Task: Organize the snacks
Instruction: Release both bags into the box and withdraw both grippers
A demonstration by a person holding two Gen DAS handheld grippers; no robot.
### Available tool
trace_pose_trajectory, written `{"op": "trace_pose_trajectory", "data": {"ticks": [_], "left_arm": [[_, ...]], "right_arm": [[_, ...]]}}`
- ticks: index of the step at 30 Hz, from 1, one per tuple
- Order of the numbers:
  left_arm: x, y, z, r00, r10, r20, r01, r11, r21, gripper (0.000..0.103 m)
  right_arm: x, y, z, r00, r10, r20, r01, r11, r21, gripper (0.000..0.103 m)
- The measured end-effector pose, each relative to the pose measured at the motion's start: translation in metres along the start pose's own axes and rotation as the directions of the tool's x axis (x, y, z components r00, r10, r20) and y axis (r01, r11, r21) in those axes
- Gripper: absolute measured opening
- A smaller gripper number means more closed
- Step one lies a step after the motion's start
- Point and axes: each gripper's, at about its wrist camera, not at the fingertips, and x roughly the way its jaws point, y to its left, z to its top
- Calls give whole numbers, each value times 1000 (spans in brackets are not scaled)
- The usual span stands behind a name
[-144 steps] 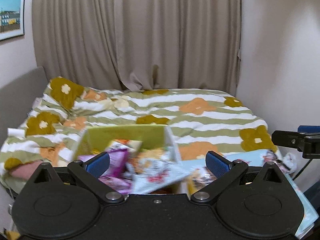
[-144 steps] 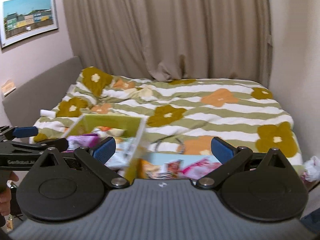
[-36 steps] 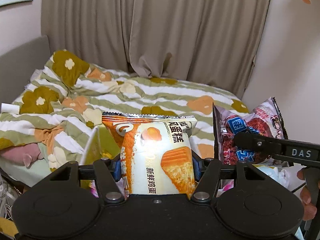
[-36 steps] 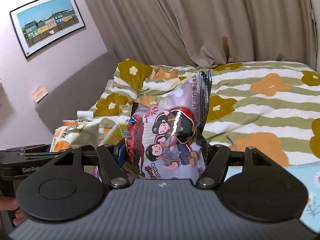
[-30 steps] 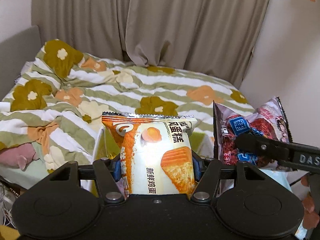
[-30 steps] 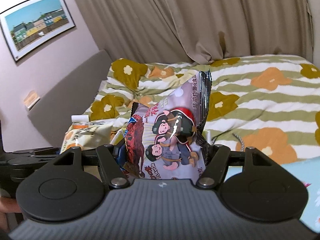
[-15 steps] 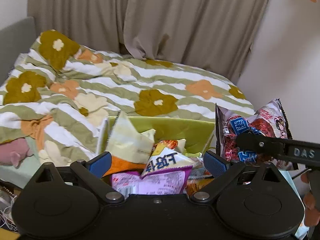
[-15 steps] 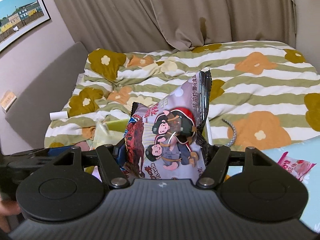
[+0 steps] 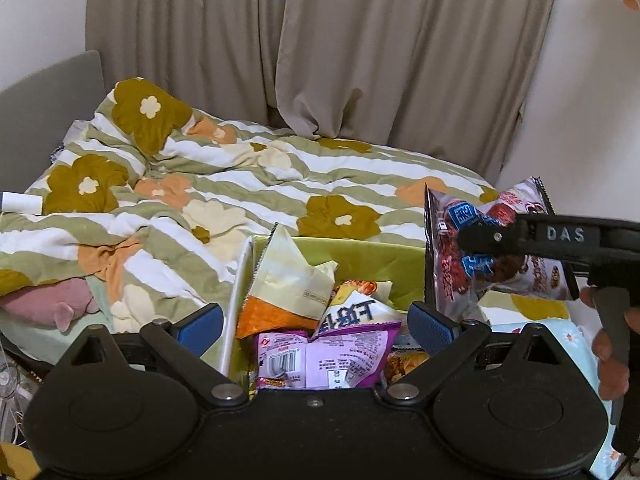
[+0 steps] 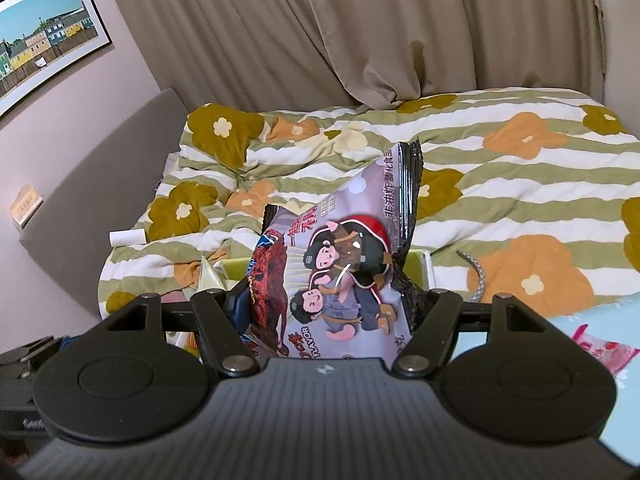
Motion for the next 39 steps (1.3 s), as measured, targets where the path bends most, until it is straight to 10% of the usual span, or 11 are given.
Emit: {"op": "trace_pose_trajectory", "data": {"ticks": [4,25,39], "left_arm": [[1,-1,-5,1000,19,-5,-18,1000,7,100],[-14,-12,-10,1000,3,18,-4,1000,31,100],[-48,-91,-16,994,60,91,-65,996,54,100]], "right_arm": [[13,-5,-1,999,22,-25,-21,999,32,103],[-38,-9,-23,999,-22,38,19,998,59,103],[-123,-57,-22,987,-20,159,17,1000,17,103]]}}
